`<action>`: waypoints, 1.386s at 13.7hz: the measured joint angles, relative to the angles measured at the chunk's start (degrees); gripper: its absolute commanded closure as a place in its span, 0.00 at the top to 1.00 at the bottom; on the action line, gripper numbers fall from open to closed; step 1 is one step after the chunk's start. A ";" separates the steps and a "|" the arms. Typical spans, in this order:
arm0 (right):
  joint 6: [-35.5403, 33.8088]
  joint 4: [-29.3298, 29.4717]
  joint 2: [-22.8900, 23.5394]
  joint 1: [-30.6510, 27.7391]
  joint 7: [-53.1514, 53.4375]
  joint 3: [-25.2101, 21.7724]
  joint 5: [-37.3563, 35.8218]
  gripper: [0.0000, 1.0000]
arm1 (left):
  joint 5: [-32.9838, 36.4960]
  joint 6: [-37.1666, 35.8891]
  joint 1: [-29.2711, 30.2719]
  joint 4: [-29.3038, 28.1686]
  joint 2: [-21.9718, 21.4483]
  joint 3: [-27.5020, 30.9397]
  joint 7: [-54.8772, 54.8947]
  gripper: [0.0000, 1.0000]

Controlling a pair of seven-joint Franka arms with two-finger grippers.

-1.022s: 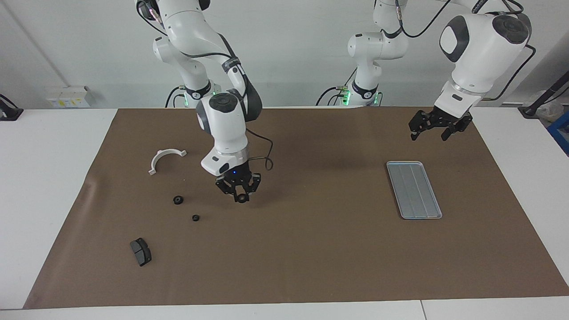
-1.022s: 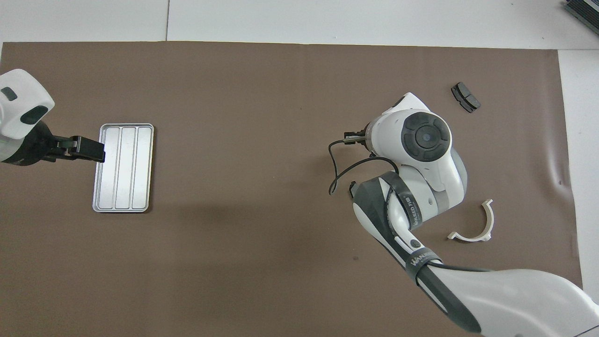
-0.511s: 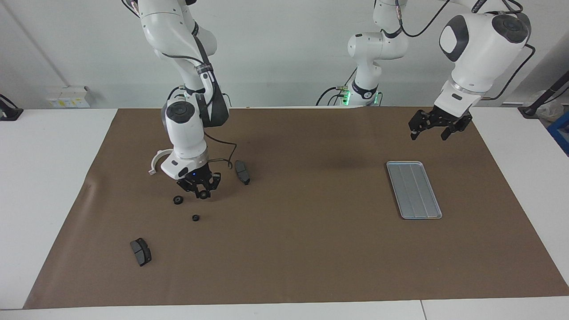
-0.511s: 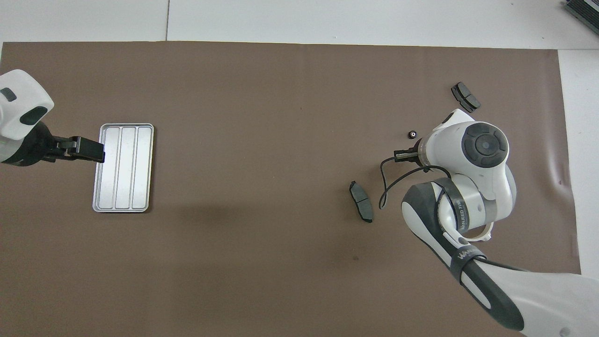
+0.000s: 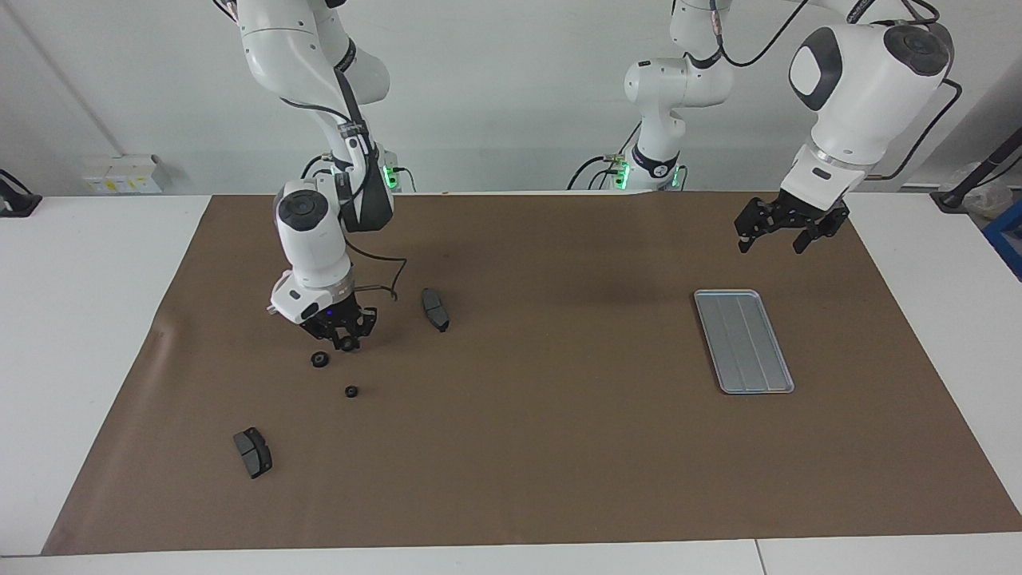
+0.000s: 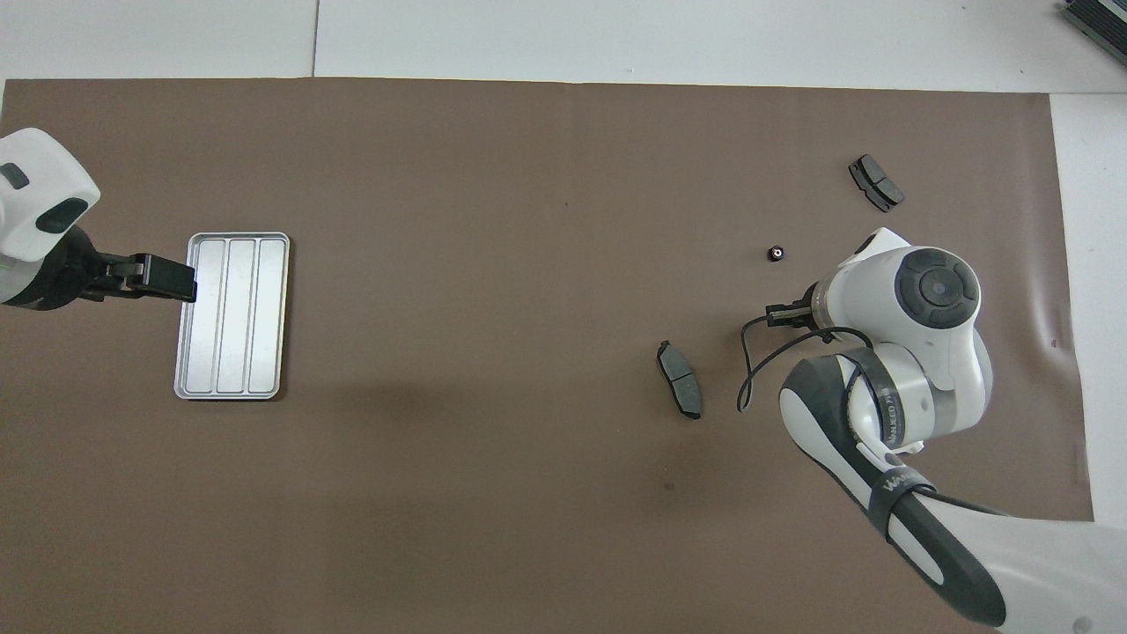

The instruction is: Place bearing gear from tray to pile

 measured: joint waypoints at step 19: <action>-22.78 16.73 -9.52 -2.50 3.43 0.13 0.17 1.00 | 0.00 0.87 0.01 -0.05 0.00 0.11 0.01 1.00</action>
